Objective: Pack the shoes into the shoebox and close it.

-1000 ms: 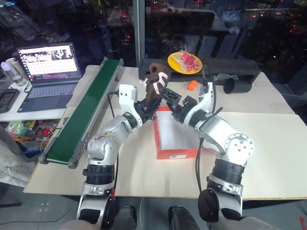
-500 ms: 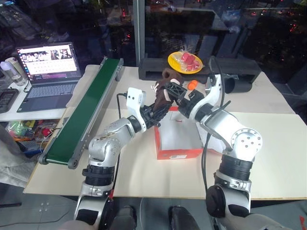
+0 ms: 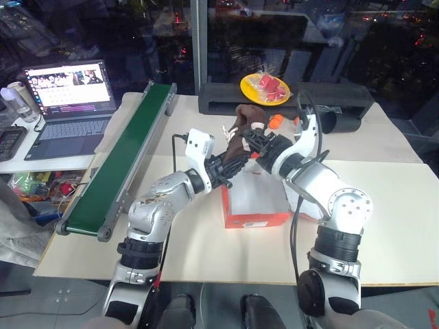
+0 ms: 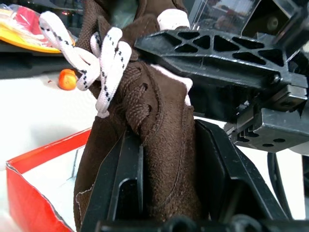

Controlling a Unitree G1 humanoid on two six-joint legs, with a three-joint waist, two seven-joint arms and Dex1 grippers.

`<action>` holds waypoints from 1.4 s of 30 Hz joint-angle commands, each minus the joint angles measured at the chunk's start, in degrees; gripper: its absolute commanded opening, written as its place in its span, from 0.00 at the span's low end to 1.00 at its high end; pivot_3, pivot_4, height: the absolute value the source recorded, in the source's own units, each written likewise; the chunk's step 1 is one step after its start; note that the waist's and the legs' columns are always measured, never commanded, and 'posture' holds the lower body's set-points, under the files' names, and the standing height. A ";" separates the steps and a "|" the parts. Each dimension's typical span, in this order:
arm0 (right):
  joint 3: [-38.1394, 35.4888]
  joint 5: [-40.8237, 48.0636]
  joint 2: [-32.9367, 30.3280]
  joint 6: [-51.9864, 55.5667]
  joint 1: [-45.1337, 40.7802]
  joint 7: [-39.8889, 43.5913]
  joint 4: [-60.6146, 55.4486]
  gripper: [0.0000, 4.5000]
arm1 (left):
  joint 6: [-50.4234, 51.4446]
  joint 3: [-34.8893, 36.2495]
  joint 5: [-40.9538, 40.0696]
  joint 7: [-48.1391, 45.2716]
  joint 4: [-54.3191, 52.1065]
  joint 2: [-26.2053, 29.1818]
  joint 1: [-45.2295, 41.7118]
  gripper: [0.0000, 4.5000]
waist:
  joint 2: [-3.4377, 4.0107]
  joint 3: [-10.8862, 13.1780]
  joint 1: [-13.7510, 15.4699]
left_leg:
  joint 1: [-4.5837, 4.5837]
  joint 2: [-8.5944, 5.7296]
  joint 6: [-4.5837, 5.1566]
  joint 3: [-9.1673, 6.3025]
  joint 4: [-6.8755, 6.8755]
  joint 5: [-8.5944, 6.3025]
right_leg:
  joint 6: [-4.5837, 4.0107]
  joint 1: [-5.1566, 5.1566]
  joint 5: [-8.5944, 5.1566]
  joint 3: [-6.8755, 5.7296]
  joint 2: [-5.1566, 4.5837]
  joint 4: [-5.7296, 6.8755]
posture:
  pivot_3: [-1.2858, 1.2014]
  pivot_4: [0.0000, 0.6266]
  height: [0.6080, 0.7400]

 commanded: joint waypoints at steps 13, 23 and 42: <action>1.35 1.13 0.74 -3.32 -0.50 -1.10 -3.29 0.19 | -2.26 -2.51 1.23 -1.04 -1.11 0.09 0.35 0.47 | 0.01 0.00 0.02 | -0.01 0.00 0.00 0.00 0.00 0.00 | 0.00 0.00 0.00 0.00 0.00 -0.01 | 0.52 0.24 0.96; 7.97 -13.47 -14.29 -0.39 0.37 3.47 -4.70 0.19 | -5.47 -5.45 6.06 -9.34 -1.72 12.03 4.37 0.77 | 0.16 0.08 0.00 | -0.02 -0.01 0.00 0.03 -0.02 0.00 | 0.00 -0.03 0.00 0.00 -0.02 -0.03 | 0.52 0.24 0.96; 6.92 -18.62 -22.91 18.27 -3.99 9.33 17.87 0.19 | -7.41 -7.67 9.13 -12.75 -2.84 15.77 8.16 0.77 | 0.19 0.09 0.25 | -0.05 0.01 0.05 0.09 -0.07 -0.03 | 0.00 -0.02 0.00 0.03 -0.02 -0.12 | 0.52 0.24 0.96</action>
